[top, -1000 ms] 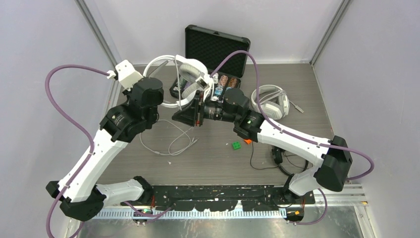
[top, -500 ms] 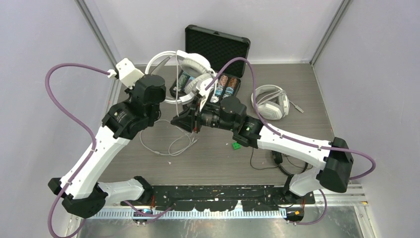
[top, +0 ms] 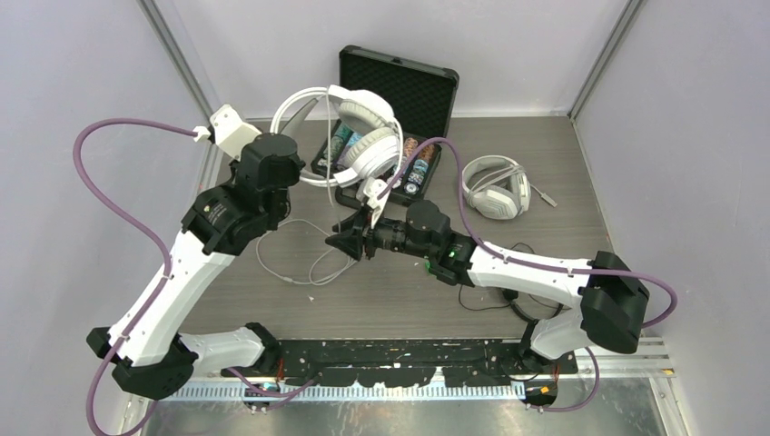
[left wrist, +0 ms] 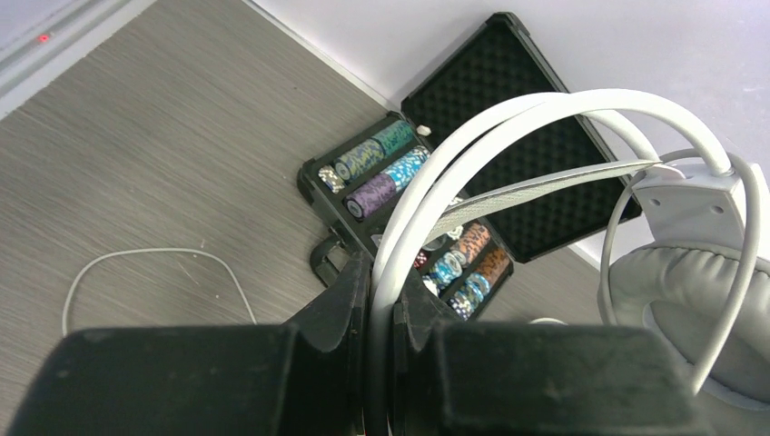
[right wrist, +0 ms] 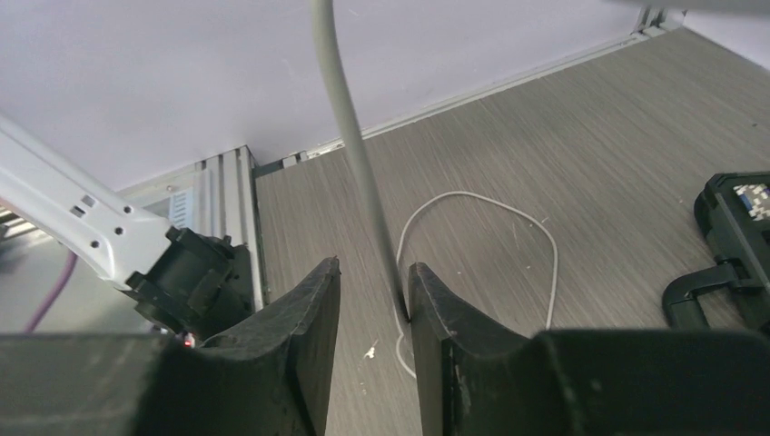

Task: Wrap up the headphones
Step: Wrap the headphones cable around the headphones.

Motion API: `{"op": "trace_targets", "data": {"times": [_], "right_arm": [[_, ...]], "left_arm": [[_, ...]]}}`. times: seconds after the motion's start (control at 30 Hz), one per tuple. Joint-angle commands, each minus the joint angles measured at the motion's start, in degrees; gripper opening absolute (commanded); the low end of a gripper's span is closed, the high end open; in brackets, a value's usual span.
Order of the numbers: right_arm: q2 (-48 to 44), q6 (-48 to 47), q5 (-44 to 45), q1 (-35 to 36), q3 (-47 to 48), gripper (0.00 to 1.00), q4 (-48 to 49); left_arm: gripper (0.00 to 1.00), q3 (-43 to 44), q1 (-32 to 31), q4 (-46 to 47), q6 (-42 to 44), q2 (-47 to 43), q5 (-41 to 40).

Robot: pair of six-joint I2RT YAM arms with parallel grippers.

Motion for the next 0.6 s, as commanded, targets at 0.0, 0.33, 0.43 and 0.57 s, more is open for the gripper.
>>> {"op": "trace_targets", "data": {"times": [0.0,0.33,0.43,0.57], "right_arm": [[-0.12,-5.26,-0.54,0.30,-2.34,0.42,12.83],[4.58,-8.36,0.31,0.30,-9.71,0.49,30.70],[6.42,-10.22,0.71,0.21,-10.21,0.51,33.07],[9.48,-11.10,2.39,-0.44,-11.85,0.54,40.70]], "left_arm": [[0.00,4.74,-0.01,4.83,-4.93,-1.70,1.81],[0.00,7.22,-0.05,3.93,-6.05,-1.32,4.07],[0.00,7.19,-0.01,4.06,-6.74,-1.45,5.00],[0.00,7.29,-0.01,3.80,-7.43,-1.61,5.98]]}}
